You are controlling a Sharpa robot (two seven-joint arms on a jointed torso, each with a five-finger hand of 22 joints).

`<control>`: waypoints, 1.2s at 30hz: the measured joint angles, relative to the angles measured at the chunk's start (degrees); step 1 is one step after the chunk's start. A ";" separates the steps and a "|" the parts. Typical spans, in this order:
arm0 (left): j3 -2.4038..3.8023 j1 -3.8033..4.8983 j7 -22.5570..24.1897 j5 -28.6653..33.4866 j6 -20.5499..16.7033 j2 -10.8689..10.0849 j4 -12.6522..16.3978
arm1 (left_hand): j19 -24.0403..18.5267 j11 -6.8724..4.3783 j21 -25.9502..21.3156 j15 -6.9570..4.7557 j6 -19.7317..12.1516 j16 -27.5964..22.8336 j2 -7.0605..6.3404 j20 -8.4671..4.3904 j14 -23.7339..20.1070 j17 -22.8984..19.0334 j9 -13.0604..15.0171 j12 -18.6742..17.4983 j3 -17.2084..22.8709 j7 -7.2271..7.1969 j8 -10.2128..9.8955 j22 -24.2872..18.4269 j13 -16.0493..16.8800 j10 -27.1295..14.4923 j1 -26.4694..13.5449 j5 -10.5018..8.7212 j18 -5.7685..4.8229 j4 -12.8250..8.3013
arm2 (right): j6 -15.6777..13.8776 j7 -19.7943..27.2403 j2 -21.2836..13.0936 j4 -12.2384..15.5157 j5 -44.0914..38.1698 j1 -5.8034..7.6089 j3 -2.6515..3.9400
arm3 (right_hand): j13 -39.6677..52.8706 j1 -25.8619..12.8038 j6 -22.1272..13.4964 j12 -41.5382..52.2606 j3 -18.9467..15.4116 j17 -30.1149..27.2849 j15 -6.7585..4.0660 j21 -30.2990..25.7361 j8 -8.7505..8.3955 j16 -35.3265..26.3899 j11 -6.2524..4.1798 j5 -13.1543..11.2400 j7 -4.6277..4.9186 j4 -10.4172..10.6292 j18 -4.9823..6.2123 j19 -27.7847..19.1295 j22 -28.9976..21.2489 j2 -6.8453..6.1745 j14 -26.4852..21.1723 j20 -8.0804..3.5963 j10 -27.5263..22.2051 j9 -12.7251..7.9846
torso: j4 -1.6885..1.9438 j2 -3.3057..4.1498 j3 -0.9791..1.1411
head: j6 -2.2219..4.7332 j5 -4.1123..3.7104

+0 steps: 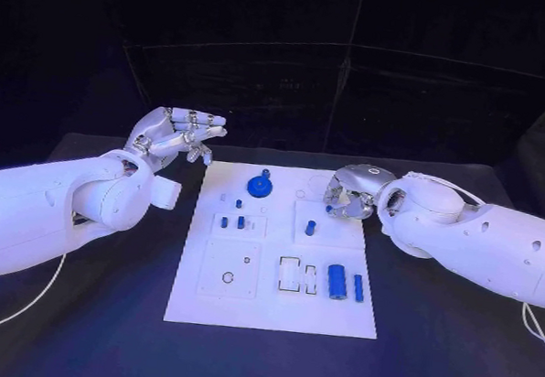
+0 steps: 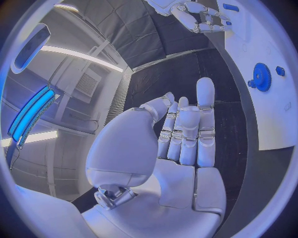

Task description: Assemble the parts on the task board

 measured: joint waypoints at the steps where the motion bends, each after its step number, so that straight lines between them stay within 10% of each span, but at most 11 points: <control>1: 0.00 0.00 0.00 0.13 -0.03 0.00 -0.01 | 0.00 0.00 0.00 0.00 0.00 0.00 0.00 0.00 0.00 -0.06 0.00 0.00 0.00 0.00 0.00 0.00 0.00 0.00 0.00 0.00 0.00 0.00 | 0.12 0.02 0.04 0.03 -0.03 -0.04 0.00 | -0.22 0.00 0.00 0.00 0.21 0.47 0.00 0.43 0.00 0.56 -0.02 0.00 0.00 -0.16 0.00 0.29 0.53 0.00 0.00 -0.11 0.02 0.00 | -0.01 0.00 0.00 | -0.03 0.01; 26: -0.03 -0.08 -0.18 1.43 -0.89 -0.35 -0.15 | 0.00 0.00 -0.12 0.00 0.00 -0.23 0.00 0.00 -0.41 -0.66 0.01 0.23 0.00 0.00 0.00 -0.12 0.01 0.00 0.00 0.00 -0.03 0.00 | 1.26 -1.55 1.34 0.24 -2.68 -0.47 0.23 | -2.82 2.06 5.80 -0.09 12.90 7.44 -0.22 10.26 0.66 9.95 -0.83 -4.67 -0.78 -5.67 -2.70 5.51 13.04 1.30 -0.22 -0.83 6.80 0.31 | -0.02 0.07 -0.01 | -1.04 0.02; 36: -0.03 -0.08 -0.52 1.51 -0.88 -0.46 -0.19 | 0.00 0.00 -0.23 0.00 0.00 -0.49 0.00 0.00 -0.41 -1.01 0.01 0.45 0.00 -0.01 0.00 -0.27 0.01 0.00 0.00 0.00 -0.04 0.00 | 0.17 -3.47 0.87 1.70 -5.59 -0.88 0.04 | -2.83 0.08 6.42 -1.29 19.96 7.64 -0.22 12.18 0.00 11.43 -0.52 -5.18 -0.56 -9.68 -2.68 5.96 15.50 -0.69 -0.22 -0.65 7.10 0.21 | -0.03 -0.03 -0.01 | -1.25 -0.24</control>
